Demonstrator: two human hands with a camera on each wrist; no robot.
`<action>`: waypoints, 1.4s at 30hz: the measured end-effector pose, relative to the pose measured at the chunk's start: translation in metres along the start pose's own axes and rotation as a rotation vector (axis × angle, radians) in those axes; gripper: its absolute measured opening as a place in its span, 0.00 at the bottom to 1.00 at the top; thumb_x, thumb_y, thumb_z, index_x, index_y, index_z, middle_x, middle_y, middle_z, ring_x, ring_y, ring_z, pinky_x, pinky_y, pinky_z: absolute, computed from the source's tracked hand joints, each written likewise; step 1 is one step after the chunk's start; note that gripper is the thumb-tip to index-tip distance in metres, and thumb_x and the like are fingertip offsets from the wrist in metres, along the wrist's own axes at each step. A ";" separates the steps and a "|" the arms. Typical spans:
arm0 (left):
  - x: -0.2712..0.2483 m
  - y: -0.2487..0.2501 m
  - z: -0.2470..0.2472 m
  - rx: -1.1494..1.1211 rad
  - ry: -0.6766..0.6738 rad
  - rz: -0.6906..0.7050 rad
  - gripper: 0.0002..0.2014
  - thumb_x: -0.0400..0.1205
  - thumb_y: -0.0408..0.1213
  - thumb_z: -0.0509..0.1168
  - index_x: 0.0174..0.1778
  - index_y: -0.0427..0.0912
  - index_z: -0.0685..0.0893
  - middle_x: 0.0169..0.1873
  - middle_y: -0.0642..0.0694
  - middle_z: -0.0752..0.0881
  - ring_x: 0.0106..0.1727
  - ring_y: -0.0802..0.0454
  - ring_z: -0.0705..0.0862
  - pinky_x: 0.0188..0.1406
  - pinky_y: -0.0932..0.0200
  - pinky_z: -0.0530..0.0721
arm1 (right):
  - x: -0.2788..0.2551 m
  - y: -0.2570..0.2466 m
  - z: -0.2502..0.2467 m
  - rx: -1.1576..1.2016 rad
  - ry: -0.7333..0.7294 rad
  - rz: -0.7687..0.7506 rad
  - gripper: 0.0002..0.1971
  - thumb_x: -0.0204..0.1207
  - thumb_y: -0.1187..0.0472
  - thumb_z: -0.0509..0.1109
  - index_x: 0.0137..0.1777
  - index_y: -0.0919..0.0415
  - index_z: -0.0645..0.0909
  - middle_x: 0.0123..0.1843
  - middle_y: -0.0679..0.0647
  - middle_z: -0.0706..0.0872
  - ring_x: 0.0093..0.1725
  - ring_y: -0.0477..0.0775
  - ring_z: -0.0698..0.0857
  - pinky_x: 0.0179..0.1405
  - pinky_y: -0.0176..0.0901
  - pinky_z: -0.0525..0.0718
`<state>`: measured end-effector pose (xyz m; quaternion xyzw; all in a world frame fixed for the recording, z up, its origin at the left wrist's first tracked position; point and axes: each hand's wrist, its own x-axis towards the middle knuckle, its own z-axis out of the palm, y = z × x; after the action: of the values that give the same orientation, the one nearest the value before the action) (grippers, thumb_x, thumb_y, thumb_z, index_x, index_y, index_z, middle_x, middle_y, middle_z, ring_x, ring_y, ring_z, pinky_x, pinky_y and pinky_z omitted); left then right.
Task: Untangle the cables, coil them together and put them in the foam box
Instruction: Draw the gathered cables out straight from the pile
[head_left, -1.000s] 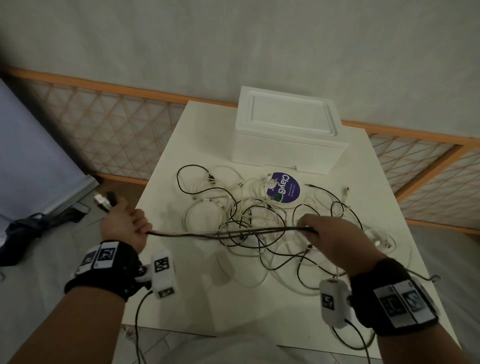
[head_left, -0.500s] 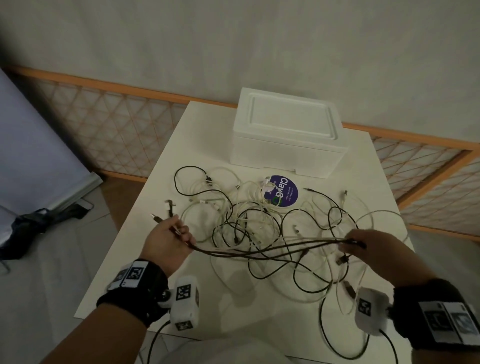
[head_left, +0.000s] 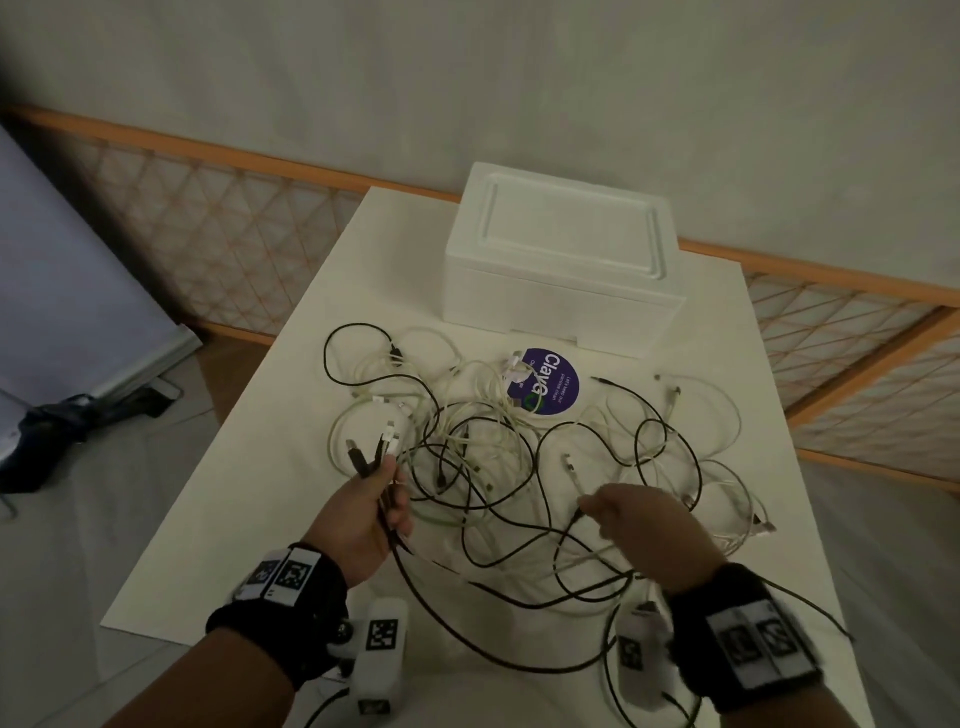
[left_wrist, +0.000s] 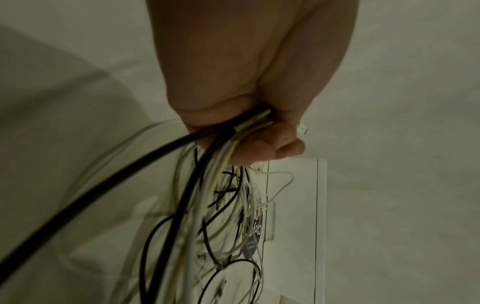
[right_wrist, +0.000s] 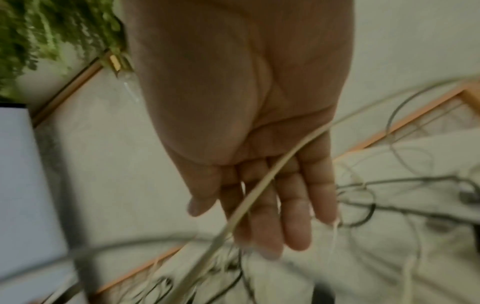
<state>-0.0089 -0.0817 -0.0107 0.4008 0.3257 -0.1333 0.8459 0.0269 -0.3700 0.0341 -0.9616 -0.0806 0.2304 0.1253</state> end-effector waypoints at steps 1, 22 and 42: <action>0.001 0.000 0.002 0.021 -0.007 0.009 0.15 0.87 0.44 0.57 0.38 0.41 0.77 0.21 0.48 0.73 0.17 0.57 0.67 0.18 0.65 0.70 | 0.006 -0.005 0.009 -0.031 -0.035 0.002 0.20 0.82 0.41 0.57 0.43 0.56 0.79 0.43 0.52 0.86 0.47 0.53 0.84 0.47 0.46 0.80; 0.014 0.009 0.016 -0.124 -0.046 -0.046 0.15 0.86 0.39 0.59 0.32 0.45 0.71 0.22 0.51 0.67 0.17 0.57 0.64 0.18 0.64 0.66 | 0.004 -0.014 0.061 -0.277 -0.265 0.092 0.12 0.75 0.50 0.64 0.52 0.56 0.78 0.52 0.53 0.81 0.53 0.54 0.83 0.44 0.42 0.77; -0.014 0.018 0.071 0.122 -0.145 0.026 0.14 0.85 0.42 0.61 0.50 0.37 0.88 0.50 0.46 0.91 0.15 0.58 0.61 0.17 0.64 0.68 | -0.012 -0.105 -0.022 0.149 0.667 -0.325 0.14 0.74 0.48 0.56 0.41 0.53 0.80 0.31 0.47 0.82 0.30 0.51 0.80 0.26 0.45 0.78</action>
<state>0.0209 -0.1248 0.0422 0.4449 0.2494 -0.1704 0.8431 0.0168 -0.2767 0.0872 -0.9467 -0.1701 -0.1131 0.2491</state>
